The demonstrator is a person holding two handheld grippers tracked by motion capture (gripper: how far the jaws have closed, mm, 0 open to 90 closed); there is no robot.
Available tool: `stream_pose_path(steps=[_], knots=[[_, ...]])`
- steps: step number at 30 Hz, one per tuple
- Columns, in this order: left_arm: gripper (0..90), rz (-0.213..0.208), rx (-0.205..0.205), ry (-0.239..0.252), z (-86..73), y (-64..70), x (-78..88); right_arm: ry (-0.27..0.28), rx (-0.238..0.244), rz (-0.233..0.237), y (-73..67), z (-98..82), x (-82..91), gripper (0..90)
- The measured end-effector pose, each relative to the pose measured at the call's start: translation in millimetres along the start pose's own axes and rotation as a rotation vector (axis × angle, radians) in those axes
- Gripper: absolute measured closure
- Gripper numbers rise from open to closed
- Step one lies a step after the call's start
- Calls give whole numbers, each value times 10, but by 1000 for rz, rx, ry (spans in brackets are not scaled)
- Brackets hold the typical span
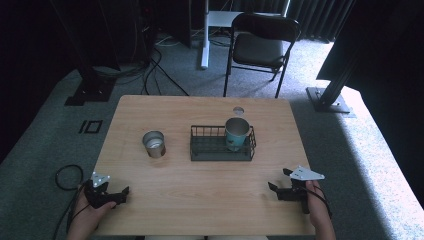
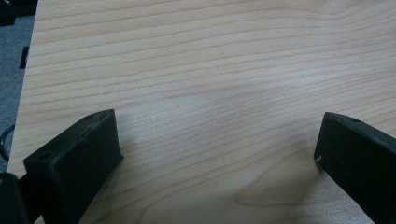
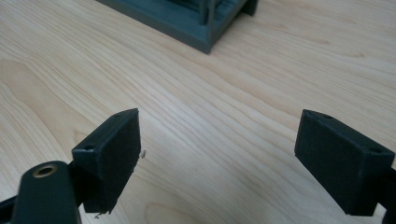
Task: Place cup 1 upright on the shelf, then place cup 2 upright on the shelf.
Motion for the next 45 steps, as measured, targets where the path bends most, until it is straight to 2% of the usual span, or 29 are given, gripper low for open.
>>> stream_pose_path(steps=[6,9,13,17,20,24,41,45], knots=[[8,0,0,0,0,0,0,-41,-6,-16,29,-81,10,141],[9,0,0,0,0,0,0,-64,7,-32,43,-126,-4,141],[9,0,0,0,0,0,0,-102,-1,-57,63,-200,-37,134],[9,0,0,0,0,0,0,-133,32,-59,58,-222,-48,124],[9,0,0,0,0,0,0,-139,14,-57,52,-225,-50,124],[9,0,0,0,0,0,0,-153,-39,-50,69,-239,-52,121],[9,-3,-3,-2,-1,1,4,-154,-39,-50,69,-240,-52,120],[9,-39,-35,-2,-28,7,36,-155,-39,-50,69,-240,-52,120]])
Point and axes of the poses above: each handheld gripper's, and its own axes: x roughly backward along the jaws, z roughly out of its top, y roughly to its right, the point moved 6 cm from there along -x, roughly forward along the jaws, and after that the axes turned 7 degrees about y, right-handed, at the moved point
